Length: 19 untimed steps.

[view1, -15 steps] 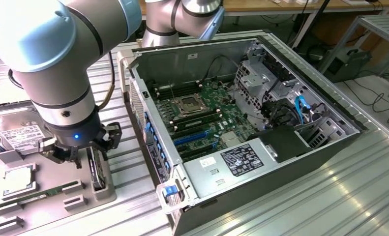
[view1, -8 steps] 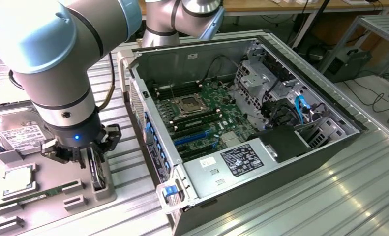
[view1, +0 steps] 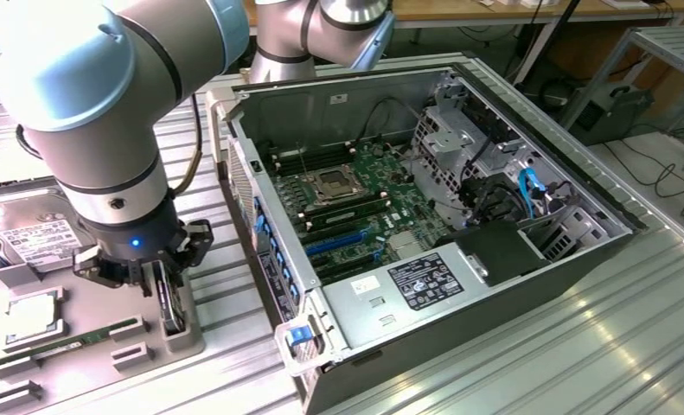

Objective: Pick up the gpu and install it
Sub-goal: 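Pick up the gpu and move the gpu toward the slot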

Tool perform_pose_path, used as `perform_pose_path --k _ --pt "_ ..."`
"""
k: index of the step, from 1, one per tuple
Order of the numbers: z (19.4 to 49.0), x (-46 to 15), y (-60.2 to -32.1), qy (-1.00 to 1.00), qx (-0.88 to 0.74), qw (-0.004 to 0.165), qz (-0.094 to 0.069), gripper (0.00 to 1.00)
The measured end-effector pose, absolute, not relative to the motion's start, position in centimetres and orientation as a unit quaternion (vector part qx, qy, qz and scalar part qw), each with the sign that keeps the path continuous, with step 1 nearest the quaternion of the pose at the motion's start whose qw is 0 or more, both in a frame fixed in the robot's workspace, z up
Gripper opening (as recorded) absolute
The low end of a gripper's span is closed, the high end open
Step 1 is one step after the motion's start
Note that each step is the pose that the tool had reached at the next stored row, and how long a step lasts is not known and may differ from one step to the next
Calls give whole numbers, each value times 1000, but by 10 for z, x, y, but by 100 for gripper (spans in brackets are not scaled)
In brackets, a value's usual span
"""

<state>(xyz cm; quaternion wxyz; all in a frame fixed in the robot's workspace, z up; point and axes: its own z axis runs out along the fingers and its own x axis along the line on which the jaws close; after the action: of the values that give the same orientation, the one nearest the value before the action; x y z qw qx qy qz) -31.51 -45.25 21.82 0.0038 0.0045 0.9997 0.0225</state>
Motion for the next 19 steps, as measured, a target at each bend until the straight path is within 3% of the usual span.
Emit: perform_pose_path --k 3,5,19 --pt "218 -315 -453 1000 4 4 22 41" --pt "218 -315 -453 1000 4 4 22 28" --pt "217 -314 -453 1000 4 4 21 28"
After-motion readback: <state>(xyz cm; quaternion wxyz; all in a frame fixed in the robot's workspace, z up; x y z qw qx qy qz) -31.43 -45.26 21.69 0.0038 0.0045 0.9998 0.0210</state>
